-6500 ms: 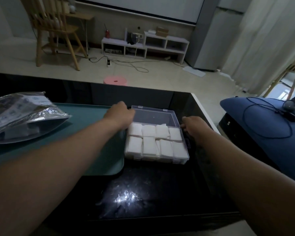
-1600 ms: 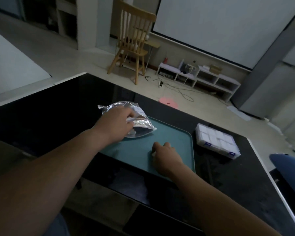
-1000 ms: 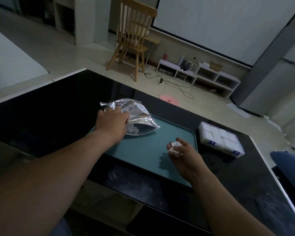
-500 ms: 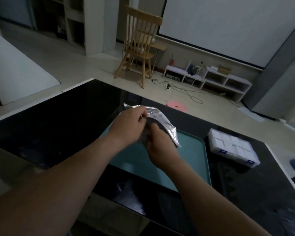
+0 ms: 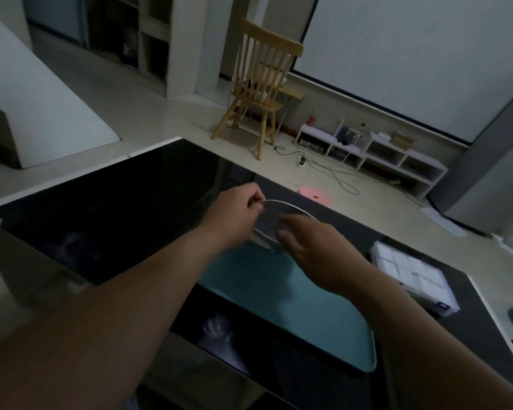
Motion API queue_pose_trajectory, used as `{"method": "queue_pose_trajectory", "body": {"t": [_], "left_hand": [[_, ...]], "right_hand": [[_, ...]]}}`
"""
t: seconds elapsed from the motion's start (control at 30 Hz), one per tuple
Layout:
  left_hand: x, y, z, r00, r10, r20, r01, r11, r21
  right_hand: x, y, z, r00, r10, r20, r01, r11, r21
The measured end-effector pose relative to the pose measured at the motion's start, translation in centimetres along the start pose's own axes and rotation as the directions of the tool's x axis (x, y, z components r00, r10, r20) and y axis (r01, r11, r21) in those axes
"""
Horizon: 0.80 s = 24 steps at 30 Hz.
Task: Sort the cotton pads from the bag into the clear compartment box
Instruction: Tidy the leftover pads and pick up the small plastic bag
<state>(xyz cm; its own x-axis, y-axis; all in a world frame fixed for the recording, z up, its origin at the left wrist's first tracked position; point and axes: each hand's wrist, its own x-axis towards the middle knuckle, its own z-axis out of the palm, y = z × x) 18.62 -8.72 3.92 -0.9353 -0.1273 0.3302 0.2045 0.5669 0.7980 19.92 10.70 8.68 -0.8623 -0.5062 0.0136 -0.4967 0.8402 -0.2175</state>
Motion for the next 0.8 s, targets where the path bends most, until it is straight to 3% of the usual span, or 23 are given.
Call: {"method": "queue_pose_trajectory", "body": {"t": [0.1, 0.17, 0.27, 0.33, 0.5, 0.63, 0.8], "left_hand": [[0.0, 0.0, -0.2, 1.0, 0.007, 0.003, -0.007, 1.0, 0.002], [0.0, -0.2, -0.4, 0.999, 0.014, 0.04, -0.013, 1.0, -0.013], [-0.2, -0.5, -0.6, 0.994, 0.024, 0.104, -0.02, 0.999, -0.039], [-0.4, -0.6, -0.6, 0.992, 0.027, 0.125, -0.019, 0.998, -0.068], [-0.2, -1.6, -1.3, 0.976, -0.075, 0.203, 0.153, 0.904, -0.399], [0.0, -2.3, -0.6, 0.981, -0.028, 0.19, 0.107, 0.901, -0.42], [0.5, -2.0, -0.1, 1.0, 0.007, 0.002, -0.006, 0.954, -0.301]], "right_hand": [[-2.0, 1.9, 0.0, 0.98, -0.179, -0.092, 0.14, 0.935, -0.327], [-2.3, 3.6, 0.7, 0.97, -0.16, -0.182, 0.071, 0.907, -0.416], [-1.8, 5.6, 1.6, 0.962, -0.076, -0.261, -0.008, 0.952, -0.306], [-1.5, 6.4, 2.1, 0.964, -0.021, -0.263, -0.009, 0.993, -0.114], [-0.9, 7.5, 2.0, 0.925, 0.147, -0.35, -0.089, 0.98, 0.177], [-0.6, 8.4, 1.4, 0.921, 0.185, -0.343, -0.107, 0.967, 0.233], [-0.7, 8.8, 0.5, 0.943, 0.2, -0.268, -0.163, 0.974, 0.155]]}}
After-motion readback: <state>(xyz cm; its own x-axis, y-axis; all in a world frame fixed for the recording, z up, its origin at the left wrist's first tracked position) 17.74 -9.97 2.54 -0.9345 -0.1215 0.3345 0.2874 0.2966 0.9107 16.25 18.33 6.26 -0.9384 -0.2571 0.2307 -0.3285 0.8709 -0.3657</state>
